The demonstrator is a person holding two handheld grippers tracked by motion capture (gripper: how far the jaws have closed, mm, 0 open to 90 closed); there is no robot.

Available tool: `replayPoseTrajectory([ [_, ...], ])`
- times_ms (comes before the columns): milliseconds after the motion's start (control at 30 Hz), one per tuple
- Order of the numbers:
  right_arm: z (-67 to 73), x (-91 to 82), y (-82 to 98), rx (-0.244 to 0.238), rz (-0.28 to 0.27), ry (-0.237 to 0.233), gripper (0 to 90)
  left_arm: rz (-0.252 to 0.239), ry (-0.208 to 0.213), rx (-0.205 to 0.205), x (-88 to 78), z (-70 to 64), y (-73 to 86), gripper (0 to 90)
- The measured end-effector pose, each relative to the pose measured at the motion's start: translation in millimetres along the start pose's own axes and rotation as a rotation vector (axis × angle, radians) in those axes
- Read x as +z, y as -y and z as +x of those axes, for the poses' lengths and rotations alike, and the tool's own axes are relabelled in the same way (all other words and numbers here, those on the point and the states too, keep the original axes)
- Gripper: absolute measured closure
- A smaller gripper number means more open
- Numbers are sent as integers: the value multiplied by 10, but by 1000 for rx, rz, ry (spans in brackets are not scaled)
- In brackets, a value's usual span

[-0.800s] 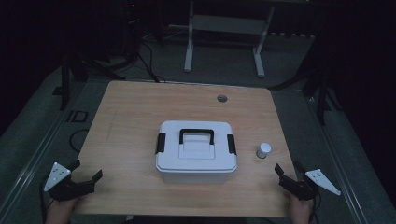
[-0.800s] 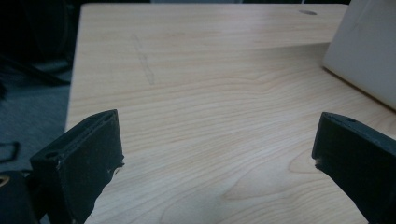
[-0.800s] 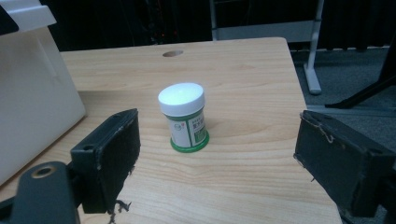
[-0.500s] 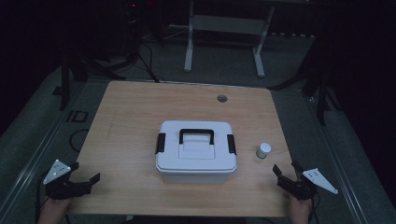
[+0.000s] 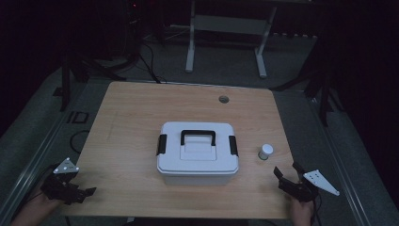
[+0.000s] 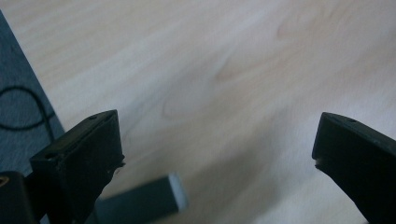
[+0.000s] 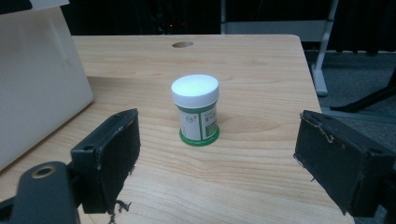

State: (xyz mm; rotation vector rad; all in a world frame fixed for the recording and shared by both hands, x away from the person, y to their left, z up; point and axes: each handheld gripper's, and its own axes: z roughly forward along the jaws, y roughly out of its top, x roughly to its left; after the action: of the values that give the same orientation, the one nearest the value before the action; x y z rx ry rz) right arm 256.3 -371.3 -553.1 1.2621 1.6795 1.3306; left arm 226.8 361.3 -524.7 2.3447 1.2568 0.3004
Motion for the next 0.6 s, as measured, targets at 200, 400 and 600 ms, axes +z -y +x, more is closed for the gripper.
replayPoseTrajectory([
  [200,0,-4,-1,7,-4,3,138,200,6,61,19,-40,-52,15],
  [400,5,-10,-9,9,7,1,139,340,16,103,12,-81,-138,15],
  [600,5,-9,-11,15,13,-1,138,450,36,138,-7,-96,-195,15],
])
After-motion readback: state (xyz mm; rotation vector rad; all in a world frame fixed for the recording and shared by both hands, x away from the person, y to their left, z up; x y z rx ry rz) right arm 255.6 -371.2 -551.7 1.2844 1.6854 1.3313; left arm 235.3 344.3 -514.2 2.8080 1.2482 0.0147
